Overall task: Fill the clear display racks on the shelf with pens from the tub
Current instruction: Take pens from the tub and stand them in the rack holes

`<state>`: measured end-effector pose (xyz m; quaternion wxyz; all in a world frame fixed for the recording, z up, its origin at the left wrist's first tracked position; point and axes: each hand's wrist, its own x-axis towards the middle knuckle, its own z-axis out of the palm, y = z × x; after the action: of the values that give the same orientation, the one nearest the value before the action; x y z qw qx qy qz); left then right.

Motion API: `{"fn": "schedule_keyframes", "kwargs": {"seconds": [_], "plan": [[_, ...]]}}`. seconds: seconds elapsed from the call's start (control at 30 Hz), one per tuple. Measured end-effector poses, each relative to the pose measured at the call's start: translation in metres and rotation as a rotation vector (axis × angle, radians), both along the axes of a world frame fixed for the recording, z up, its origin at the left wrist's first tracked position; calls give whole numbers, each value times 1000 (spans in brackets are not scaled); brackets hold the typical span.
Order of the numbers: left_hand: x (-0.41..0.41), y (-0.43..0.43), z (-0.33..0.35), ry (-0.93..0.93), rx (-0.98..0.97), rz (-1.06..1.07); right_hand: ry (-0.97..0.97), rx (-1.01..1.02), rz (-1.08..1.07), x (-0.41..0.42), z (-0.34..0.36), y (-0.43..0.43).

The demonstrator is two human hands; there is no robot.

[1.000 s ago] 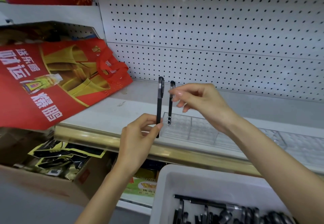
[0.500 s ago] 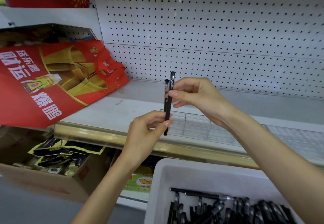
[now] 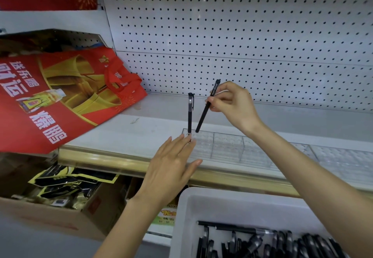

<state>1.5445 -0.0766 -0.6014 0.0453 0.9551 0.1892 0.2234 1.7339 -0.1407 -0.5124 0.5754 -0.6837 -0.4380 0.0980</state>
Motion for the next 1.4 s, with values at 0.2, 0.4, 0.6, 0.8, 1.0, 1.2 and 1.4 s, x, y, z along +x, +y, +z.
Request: {"fn": "schedule_keyframes", "kwargs": {"seconds": [0.2,0.4,0.6,0.8,1.0,1.2,1.4], "plan": [[0,0,-3,22,-21,-12,-45,-81,64,-3,-11,9],[0,0,-1,19,-27,-14,-199,-189,83,-7,-20,15],[0,-1,-2,8,-50,-25,-186,-235,98,-6,-27,17],[-2,-1,1,15,-65,-47,-202,-252,81,-5,-28,16],[-4,-5,9,37,-47,-55,-221,-337,44,1,-20,0],[-3,-33,25,67,-48,-103,-337,-416,-19,0,-1,-47],[-8,-80,22,123,-95,-176,-427,-538,0,-9,-3,-116]]}}
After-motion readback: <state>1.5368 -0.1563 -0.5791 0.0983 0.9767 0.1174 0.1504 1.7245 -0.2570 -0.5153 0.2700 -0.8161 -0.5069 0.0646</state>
